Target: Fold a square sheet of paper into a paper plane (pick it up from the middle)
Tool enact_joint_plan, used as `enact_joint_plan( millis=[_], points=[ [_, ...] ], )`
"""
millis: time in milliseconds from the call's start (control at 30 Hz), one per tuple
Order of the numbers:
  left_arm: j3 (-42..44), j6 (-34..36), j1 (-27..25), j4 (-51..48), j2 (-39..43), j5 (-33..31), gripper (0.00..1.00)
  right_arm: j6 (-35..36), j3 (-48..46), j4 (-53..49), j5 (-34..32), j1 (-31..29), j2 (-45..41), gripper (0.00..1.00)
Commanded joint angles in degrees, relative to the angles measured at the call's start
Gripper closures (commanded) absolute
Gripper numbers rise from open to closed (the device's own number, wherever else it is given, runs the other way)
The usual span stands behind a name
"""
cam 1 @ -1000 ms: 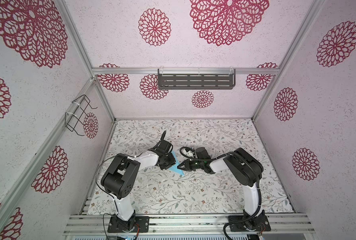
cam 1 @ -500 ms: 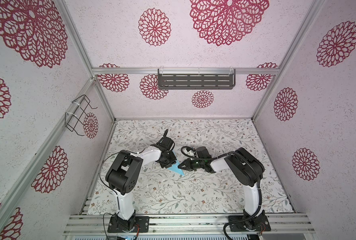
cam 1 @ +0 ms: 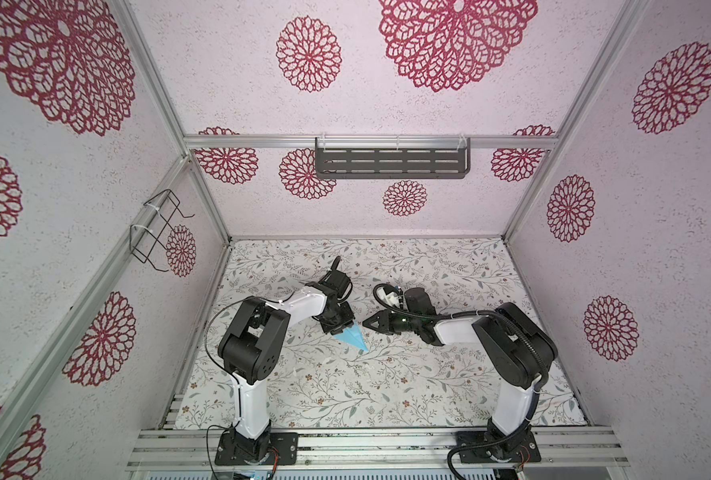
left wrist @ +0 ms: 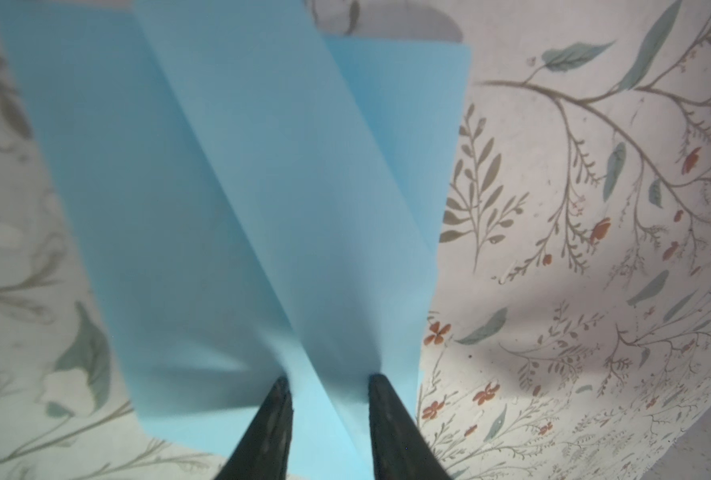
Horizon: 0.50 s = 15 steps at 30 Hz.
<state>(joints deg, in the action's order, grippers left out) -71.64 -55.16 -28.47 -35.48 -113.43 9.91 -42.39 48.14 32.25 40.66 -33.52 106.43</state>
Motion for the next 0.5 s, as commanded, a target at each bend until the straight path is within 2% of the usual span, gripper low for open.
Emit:
enact_joint_plan(
  millis=[0,200,467],
  points=[
    [4.98,0.76,-0.6,-5.24,-11.92,-7.26,0.65,2.56,0.26,-1.04,-0.3,-0.46,-0.99,0.81],
    [3.78,0.14,-0.57,-6.26,-14.41,-7.36,0.65,6.43,2.97,-5.16,0.51,-3.26,1.14,0.88],
    [1.85,0.28,-0.49,-7.28,-17.22,-7.02,0.64,5.36,5.03,-5.1,1.43,-4.54,5.47,0.91]
  ],
)
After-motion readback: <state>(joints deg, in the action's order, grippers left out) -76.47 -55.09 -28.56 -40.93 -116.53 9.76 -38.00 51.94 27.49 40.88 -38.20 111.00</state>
